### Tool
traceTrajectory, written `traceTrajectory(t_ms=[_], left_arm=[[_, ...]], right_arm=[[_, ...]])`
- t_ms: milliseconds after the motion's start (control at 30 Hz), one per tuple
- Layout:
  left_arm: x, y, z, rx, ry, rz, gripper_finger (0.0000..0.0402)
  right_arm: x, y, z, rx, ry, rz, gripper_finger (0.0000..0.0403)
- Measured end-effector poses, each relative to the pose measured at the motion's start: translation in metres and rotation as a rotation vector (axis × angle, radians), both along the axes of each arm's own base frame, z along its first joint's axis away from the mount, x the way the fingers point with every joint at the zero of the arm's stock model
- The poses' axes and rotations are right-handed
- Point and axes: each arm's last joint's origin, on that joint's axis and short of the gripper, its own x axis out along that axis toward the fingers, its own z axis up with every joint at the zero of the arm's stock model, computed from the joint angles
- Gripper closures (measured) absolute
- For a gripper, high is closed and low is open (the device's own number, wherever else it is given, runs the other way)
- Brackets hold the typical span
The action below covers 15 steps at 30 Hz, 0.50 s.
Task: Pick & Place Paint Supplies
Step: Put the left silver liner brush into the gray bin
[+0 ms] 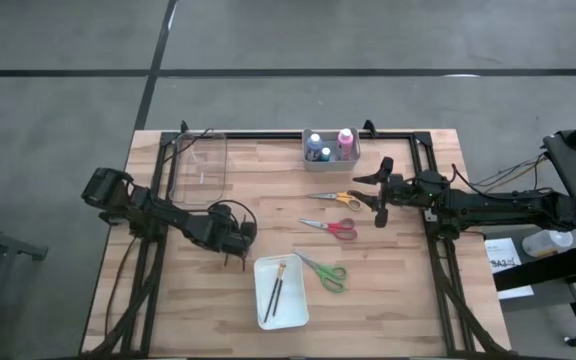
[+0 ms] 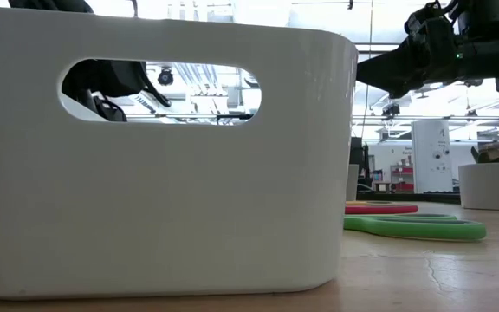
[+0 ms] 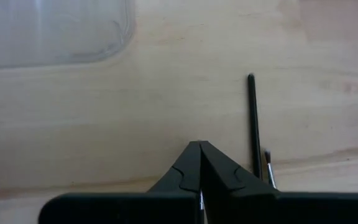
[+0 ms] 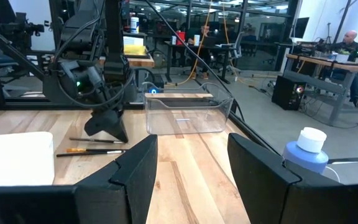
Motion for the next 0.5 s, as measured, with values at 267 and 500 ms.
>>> traceTrajectory(t_ms=[267, 500], left_arm=[[0.0005, 0.0014, 0.0009, 0.055, -0.017, 0.003, 0.0398], [0.0010, 0.0014, 0.0014, 0.057, -0.023, 0.004, 0.0398]], right_arm=[[0.0000, 0.0000, 0.0000, 0.000, 0.000, 0.000, 0.0209], [0.0000, 0.0000, 0.0000, 0.000, 0.000, 0.000, 0.0209]])
